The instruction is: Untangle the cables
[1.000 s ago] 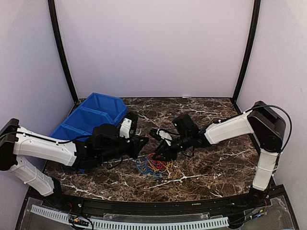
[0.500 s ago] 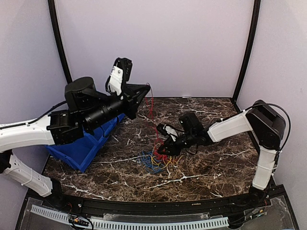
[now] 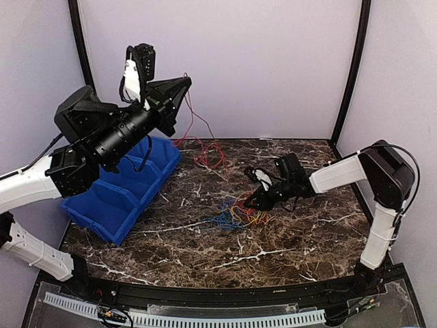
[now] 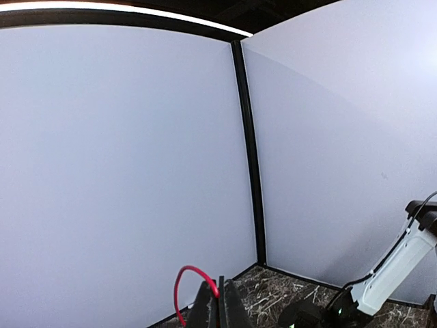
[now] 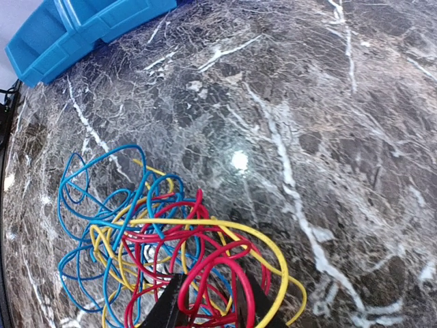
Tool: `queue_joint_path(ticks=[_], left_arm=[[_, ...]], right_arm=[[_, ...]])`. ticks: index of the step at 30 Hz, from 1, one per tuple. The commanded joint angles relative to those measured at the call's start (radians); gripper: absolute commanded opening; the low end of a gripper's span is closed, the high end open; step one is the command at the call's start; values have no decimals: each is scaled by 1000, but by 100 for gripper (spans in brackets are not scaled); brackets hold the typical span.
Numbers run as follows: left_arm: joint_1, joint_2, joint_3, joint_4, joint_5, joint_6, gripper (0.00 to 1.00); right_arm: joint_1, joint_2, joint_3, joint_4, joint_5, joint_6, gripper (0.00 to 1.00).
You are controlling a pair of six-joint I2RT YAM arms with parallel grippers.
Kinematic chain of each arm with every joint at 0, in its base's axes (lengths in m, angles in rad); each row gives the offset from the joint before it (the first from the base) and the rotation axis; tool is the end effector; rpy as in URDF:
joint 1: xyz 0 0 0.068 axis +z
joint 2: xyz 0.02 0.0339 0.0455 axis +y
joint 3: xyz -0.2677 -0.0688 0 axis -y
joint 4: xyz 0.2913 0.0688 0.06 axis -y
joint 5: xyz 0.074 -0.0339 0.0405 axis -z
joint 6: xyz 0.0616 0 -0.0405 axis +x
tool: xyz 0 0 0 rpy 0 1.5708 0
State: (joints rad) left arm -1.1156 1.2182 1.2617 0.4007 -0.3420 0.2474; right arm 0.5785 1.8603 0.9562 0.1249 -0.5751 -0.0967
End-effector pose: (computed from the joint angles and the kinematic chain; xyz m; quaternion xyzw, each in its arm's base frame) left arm 0.1659 -0.2920 0.4941 0.2197 0.4993 -0.2680 0.7941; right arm 0.3276 0.2539 0.0899 -0.3962 0.7986 0.3423 0.2966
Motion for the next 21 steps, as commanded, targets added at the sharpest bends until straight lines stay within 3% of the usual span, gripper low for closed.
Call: queue_joint_path(ticks=[1, 5, 11, 15, 21], left_arm=[[-4, 5, -108, 76, -43, -54, 0], [-4, 36, -195, 110, -60, -131, 0], [0, 103, -259, 125, -48, -237, 0], [5, 134, -270, 121, -49, -297, 0], [8, 145, -278, 115, -80, -321, 0]], right_arm=[[-50, -101, -9, -62, -13, -88, 29], [-59, -168, 16, -174, -45, -214, 39], [-58, -241, 75, -310, -101, -349, 63], [-52, -226, 126, -338, -104, -366, 69], [-5, -114, 205, -323, -79, -361, 71]])
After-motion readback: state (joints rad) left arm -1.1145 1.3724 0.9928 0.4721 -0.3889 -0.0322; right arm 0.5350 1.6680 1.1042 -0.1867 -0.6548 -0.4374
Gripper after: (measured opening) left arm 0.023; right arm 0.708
